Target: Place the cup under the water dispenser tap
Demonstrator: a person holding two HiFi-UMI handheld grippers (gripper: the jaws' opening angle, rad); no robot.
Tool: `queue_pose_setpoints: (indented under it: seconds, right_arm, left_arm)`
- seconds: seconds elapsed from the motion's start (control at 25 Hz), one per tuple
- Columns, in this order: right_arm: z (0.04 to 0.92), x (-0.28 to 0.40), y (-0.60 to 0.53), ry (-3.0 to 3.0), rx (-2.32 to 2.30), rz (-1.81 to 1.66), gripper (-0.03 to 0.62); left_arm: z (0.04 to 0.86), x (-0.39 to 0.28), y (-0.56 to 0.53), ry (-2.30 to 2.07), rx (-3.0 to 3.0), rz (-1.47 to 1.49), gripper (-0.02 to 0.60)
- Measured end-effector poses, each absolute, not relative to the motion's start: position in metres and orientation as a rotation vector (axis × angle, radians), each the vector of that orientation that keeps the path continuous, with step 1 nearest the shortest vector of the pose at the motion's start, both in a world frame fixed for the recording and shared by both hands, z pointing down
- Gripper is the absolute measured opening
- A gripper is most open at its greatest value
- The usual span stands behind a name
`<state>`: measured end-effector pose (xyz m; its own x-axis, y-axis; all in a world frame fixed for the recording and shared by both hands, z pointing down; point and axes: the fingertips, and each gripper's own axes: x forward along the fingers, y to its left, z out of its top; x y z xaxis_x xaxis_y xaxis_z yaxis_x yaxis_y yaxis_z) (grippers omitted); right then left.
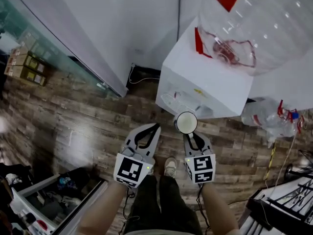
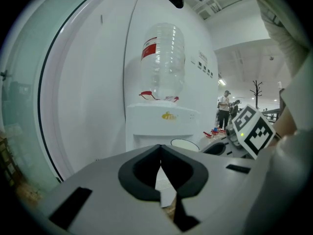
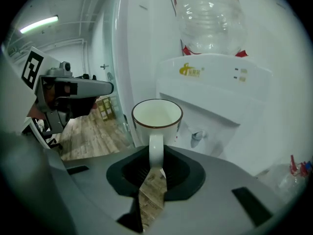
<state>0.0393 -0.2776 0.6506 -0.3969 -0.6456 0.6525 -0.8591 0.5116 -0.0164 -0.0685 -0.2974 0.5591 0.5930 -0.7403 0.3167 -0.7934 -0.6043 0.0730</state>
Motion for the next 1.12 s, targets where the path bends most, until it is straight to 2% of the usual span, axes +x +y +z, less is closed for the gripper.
queue_pose_setpoints:
  seconds: [0.64,1.12]
  right_arm:
    - [0.781,0.057,-0.333,-2.081,1.306,0.422,0.067]
    - [0.833,0.074,-0.354,-2.043,1.368,0.459,0.069]
  left_arm:
    - [0.673,-0.051,-0.335,-1.219,2.573,0.426,0.006]
    - [0.720,-0.044,-0.352,-1.195,2.489,0.404,0.006]
